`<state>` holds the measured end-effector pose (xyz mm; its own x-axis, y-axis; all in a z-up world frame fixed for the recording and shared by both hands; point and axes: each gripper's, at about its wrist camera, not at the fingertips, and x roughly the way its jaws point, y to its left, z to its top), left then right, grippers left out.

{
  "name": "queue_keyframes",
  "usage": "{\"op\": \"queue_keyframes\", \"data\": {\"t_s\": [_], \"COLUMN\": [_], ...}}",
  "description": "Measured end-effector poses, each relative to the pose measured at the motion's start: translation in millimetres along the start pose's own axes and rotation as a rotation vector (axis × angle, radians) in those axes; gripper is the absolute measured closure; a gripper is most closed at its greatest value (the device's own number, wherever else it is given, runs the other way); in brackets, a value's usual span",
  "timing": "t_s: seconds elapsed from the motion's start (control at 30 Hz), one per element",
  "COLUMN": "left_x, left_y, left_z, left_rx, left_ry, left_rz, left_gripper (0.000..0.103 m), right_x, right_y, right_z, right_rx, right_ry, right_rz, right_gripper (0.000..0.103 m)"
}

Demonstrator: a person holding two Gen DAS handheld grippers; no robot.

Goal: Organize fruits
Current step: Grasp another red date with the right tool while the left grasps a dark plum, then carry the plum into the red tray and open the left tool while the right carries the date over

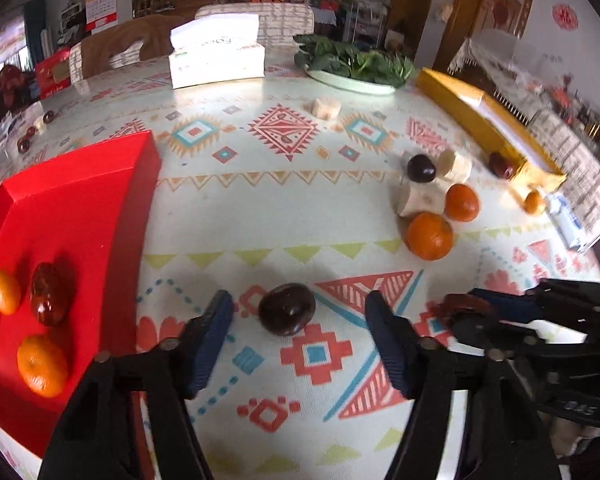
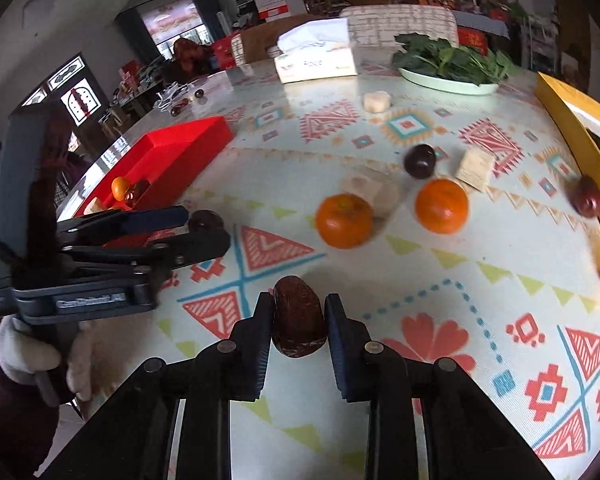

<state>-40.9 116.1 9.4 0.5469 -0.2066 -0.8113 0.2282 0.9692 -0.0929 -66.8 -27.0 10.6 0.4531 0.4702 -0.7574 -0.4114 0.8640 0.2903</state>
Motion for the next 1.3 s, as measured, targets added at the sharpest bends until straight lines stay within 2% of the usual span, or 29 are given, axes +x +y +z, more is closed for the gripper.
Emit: {"op": "queue_keyframes", "data": {"t_s": [0.03, 0.07, 0.1, 0.27, 0.4, 0.63, 0.73, 1.0, 1.07, 1.13, 1.3], "left_x": [1.2, 1.9, 1.8, -5.8, -29.8, -84.6, -104.6, -133.0, -134.6, -134.4, -127.7], "left_y": [-3.6, -6.6, -7.8, 3.2, 13.1, 59.6, 81.5, 131.8, 139.9, 148.3, 163.8], "left_z": [0.3, 0.4, 0.4, -2.4, -7.5, -22.5, -33.5, -54.8, -58.7, -62.6, -70.5], "left_rx": [0.027, 0.048, 0.056, 0.002, -0.045, -0.175, -0.223, -0.334, -0.358, -0.377, -0.403], "left_ry": [-0.008, -0.011, -0.013, -0.032, -0.086, -0.189, -0.217, -0.277, -0.280, -0.278, -0.251], "left_rz": [0.040, 0.074, 0.081, 0.042, 0.011, -0.030, -0.041, -0.014, -0.008, 0.002, 0.066], "left_gripper": [0.057, 0.074, 0.079, 0.079, 0.079, 0.079, 0.079, 0.079, 0.079, 0.079, 0.079], "right_x": [-1.5, -2.4, -3.0, -4.7, -10.8, -24.4, -21.5, 0.8, 2.2, 2.3, 9.1], "right_y": [-1.1, -1.7, -2.4, 0.0, 7.3, 35.0, 38.8, 29.3, 31.2, 32.0, 35.7], "right_z": [-1.1, -2.4, -2.5, -1.0, 0.0, 9.8, 12.9, -1.7, -2.1, 0.9, 10.8], "right_rx": [0.004, 0.010, 0.013, 0.016, 0.013, -0.019, -0.029, -0.008, -0.010, 0.004, 0.064], "right_ry": [-0.001, -0.002, -0.002, -0.007, -0.023, -0.058, -0.056, 0.015, 0.010, 0.003, -0.004], "right_rz": [0.002, 0.005, 0.006, 0.004, 0.001, 0.016, -0.008, -0.041, -0.046, -0.033, 0.006], "right_gripper": [0.074, 0.074, 0.074, 0.074, 0.074, 0.076, 0.076, 0.076, 0.072, 0.058, 0.057]}}
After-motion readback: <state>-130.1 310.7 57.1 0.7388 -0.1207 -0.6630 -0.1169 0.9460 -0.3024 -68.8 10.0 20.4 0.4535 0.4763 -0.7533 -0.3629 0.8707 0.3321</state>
